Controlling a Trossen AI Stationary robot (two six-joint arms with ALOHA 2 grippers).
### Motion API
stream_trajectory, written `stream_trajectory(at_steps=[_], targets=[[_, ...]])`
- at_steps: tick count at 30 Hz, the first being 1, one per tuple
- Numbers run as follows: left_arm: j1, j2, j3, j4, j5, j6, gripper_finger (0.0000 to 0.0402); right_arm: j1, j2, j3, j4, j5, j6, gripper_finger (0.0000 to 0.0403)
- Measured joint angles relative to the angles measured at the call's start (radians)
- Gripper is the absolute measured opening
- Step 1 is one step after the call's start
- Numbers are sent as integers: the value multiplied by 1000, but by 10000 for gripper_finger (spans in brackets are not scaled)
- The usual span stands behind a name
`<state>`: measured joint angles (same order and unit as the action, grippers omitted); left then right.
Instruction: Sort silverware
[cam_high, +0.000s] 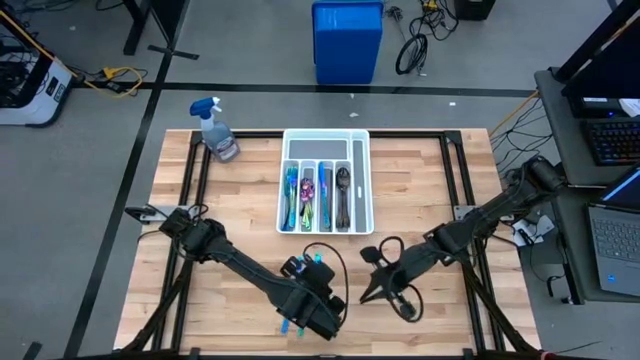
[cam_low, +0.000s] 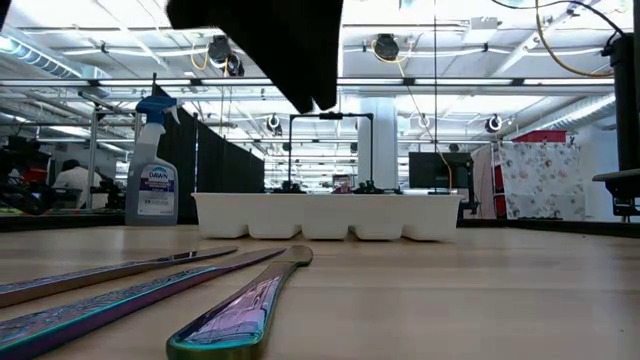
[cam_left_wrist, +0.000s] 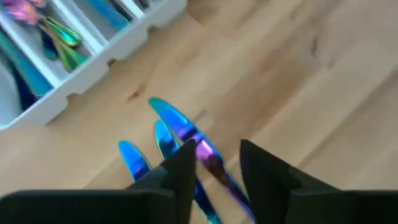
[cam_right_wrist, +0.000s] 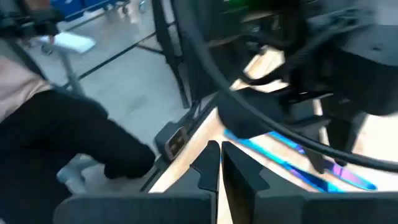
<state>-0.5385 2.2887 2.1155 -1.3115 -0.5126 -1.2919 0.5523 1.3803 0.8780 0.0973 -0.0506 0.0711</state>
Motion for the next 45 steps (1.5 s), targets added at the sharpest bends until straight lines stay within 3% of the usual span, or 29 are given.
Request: stream_trajectory(at_steps=[5, 9, 15, 18, 24, 45], targets=[[38, 0, -18, 149, 116, 174, 10, 41, 3, 0, -14, -1, -5, 0], [64, 0, -44, 226, 214, 225, 6, 53, 4, 0, -10, -1, -5, 0], [64, 1, -175, 236, 318, 125, 1, 51, 4, 0, -5, 0, 1, 0], [45, 1, -231, 320, 359, 111, 0, 52, 4, 0, -5, -1, -4, 0], [26, 1, -289, 498, 378, 110, 0, 51, 4, 0, -5, 0, -14, 0], [6, -6, -360, 491, 443, -17, 0, 51, 4, -1, -5, 0, -16, 0]])
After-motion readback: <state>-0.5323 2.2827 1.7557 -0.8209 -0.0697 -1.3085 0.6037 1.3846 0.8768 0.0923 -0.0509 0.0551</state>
